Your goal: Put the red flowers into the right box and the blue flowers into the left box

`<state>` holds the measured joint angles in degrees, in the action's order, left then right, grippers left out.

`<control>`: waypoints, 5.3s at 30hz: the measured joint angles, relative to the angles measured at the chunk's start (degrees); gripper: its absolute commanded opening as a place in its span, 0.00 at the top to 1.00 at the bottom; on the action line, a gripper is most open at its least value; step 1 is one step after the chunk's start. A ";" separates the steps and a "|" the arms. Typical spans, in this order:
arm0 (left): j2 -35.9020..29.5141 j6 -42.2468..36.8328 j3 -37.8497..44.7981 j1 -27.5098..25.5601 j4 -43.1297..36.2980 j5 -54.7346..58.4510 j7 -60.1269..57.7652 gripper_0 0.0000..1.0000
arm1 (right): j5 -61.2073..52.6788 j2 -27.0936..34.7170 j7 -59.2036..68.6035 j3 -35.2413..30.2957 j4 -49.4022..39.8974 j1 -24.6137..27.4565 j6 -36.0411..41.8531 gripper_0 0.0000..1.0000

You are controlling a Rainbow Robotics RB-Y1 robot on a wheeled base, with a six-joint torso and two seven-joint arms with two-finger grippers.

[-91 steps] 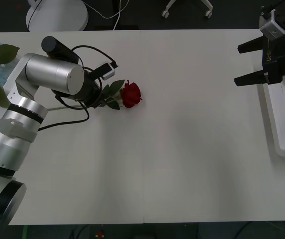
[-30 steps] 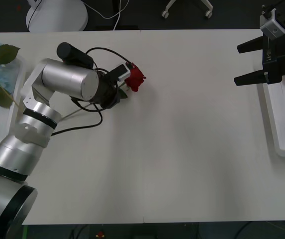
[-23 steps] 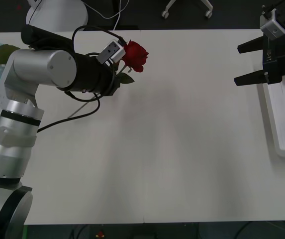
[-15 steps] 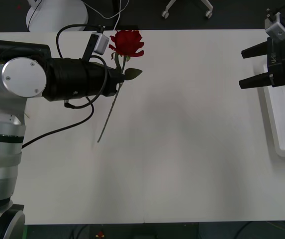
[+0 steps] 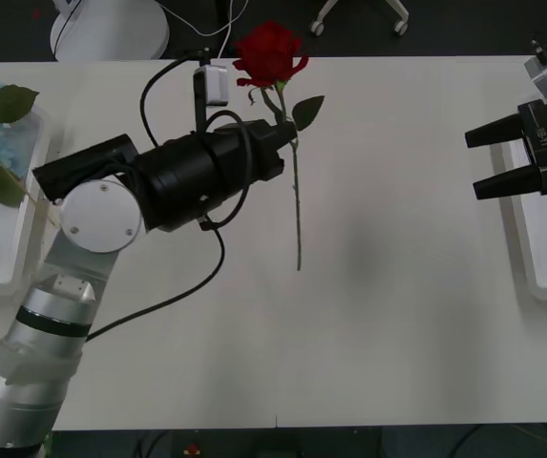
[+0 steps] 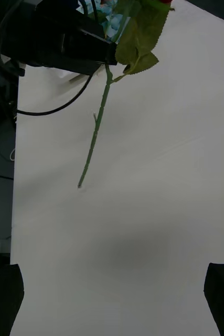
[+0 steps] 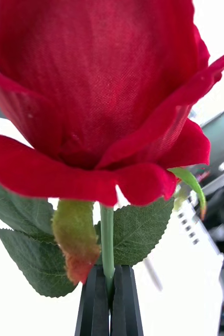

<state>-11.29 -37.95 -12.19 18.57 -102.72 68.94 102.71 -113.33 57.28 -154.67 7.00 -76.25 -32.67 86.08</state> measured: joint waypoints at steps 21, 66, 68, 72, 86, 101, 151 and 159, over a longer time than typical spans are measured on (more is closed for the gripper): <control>8.10 8.10 -4.51 -0.10 0.00 -3.31 -14.81 1.00 | 4.79 -10.75 0.00 0.26 -4.04 7.85 -3.53 0.00; -0.72 8.15 -4.51 -0.11 -1.21 1.73 -17.23 0.00 | 3.63 -15.25 0.00 6.32 -4.95 7.92 -6.99 1.00; -3.93 7.73 -4.46 -0.17 -2.33 3.08 -17.23 0.00 | 3.63 -15.25 0.00 6.13 -4.96 7.92 -7.17 1.00; -10.42 0.27 -2.56 -0.55 -5.50 4.78 -17.23 0.00 | 3.69 -15.14 0.00 5.71 -4.98 7.93 -8.14 1.00; -19.73 -26.55 12.97 -1.23 -8.21 8.94 3.65 0.00 | 14.86 -8.59 18.47 -1.03 -4.90 8.17 -11.68 1.00; -21.54 -26.98 13.31 -1.69 -3.52 16.68 29.22 0.00 | 34.82 7.31 39.97 -9.96 11.51 8.23 -8.38 1.00; -21.73 -24.27 10.53 -3.91 -3.15 22.33 37.73 0.00 | 44.00 6.55 26.88 -24.23 17.31 8.29 -10.10 0.00; -21.73 -24.27 10.51 -3.96 -3.10 22.33 37.73 0.00 | 34.68 6.02 19.00 -18.41 1.75 8.38 -10.01 0.00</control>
<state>-33.02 -62.22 -1.68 14.61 -105.83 91.27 140.45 -78.65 63.30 -135.67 -11.41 -74.49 -24.29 76.07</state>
